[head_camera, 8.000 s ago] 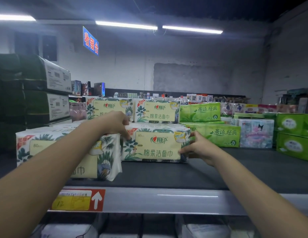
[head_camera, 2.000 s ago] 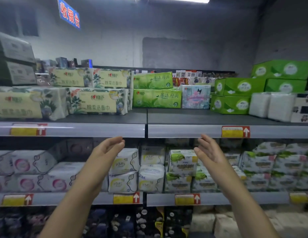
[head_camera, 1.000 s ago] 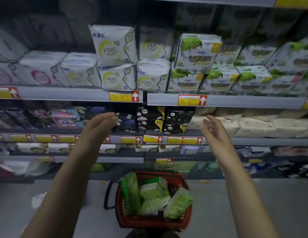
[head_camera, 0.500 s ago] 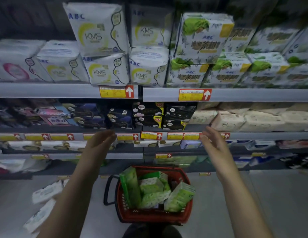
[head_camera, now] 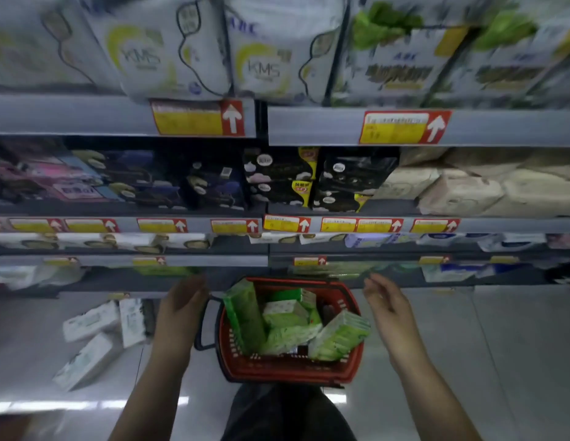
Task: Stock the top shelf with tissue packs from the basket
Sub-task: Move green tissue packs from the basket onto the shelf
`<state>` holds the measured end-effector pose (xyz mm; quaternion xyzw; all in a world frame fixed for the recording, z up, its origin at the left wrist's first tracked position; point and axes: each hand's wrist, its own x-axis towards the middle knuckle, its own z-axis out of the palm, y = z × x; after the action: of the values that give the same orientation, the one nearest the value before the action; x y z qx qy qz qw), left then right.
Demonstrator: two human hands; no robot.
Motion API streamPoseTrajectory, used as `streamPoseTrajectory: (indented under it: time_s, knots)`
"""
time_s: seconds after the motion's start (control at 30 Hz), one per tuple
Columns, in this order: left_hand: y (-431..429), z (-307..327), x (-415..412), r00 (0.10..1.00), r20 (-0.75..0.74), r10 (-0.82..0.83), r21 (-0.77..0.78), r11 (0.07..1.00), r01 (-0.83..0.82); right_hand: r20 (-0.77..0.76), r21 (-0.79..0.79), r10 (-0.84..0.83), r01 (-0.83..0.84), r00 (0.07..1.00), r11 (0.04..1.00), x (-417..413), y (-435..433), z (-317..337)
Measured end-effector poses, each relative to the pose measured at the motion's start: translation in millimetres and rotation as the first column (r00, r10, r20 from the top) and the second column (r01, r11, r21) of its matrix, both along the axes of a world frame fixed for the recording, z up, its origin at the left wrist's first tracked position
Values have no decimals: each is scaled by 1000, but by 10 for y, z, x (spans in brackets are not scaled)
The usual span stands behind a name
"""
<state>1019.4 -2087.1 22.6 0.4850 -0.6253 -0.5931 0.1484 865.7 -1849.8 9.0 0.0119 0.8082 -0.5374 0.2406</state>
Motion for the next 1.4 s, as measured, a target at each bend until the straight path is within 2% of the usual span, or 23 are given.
streamPoseTrajectory:
  time_s: [0.17, 0.37, 0.5, 0.67, 0.93, 1.13, 1.33, 1.4]
  knots:
    - [-50, -421, 54, 997, 76, 0, 65, 998, -5, 98, 29, 72, -75, 993, 997, 116, -114, -373]
    - [-78, -910, 160, 989, 139, -50, 148, 989, 29, 162, 81, 49, -63, 986, 995, 184, -180, -848]
    - [-147, -1335, 206, 972, 208, -108, 172, 982, 73, 209, 116, 86, -112, 974, 987, 271, -175, -1264]
    - [-249, -1820, 144, 969, 229, -96, 204, 978, 49, 248, 150, 74, -114, 966, 982, 321, -165, -1804]
    - [-303, -2499, -100, 941, 293, -167, 201, 973, 110, 246, 211, 55, -109, 968, 971, 296, -145, -2638]
    - [-439, -3105, -238, 879, 426, -213, 145, 975, 166, 308, 234, 93, -170, 947, 957, 285, -175, -3202]
    - [-626, -3631, -358, 812, 501, -298, 32, 945, 327, 303, 246, 86, -165, 949, 955, 273, -193, -3622]
    - [-663, -3738, -433, 802, 498, -329, 52, 935, 351, 319, 233, 61, -141, 946, 962, 299, -225, -3729]
